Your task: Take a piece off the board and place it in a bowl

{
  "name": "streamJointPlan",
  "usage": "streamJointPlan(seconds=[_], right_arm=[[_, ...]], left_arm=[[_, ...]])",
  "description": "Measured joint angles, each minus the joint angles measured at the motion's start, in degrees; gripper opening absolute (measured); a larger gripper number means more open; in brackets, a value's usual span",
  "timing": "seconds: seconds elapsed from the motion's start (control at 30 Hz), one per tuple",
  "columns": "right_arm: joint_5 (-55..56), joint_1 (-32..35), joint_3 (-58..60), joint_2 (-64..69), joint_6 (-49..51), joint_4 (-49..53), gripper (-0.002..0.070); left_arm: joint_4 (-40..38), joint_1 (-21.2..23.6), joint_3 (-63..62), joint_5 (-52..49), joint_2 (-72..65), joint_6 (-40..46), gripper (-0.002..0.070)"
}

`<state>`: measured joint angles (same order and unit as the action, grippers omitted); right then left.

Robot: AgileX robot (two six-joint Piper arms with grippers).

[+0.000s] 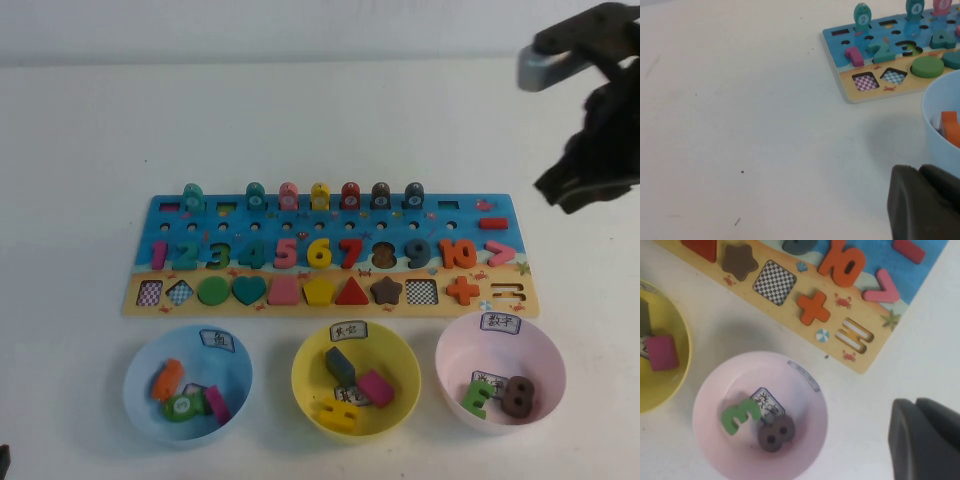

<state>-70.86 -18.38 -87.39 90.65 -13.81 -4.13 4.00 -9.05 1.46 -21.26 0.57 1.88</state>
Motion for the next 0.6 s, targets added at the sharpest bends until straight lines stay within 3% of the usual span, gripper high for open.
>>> streamJointPlan(seconds=[0.27, 0.6], right_arm=[[0.0, -6.89, -10.57, 14.64, -1.44, 2.64, -0.0017], [0.21, -14.23, -14.47, 24.15, -20.85, 2.77, -0.0004]], left_arm=[[0.0, 0.0, 0.0, 0.0, 0.0, 0.0, -0.0004], [0.0, 0.0, 0.0, 0.0, 0.0, 0.0, -0.0004]])
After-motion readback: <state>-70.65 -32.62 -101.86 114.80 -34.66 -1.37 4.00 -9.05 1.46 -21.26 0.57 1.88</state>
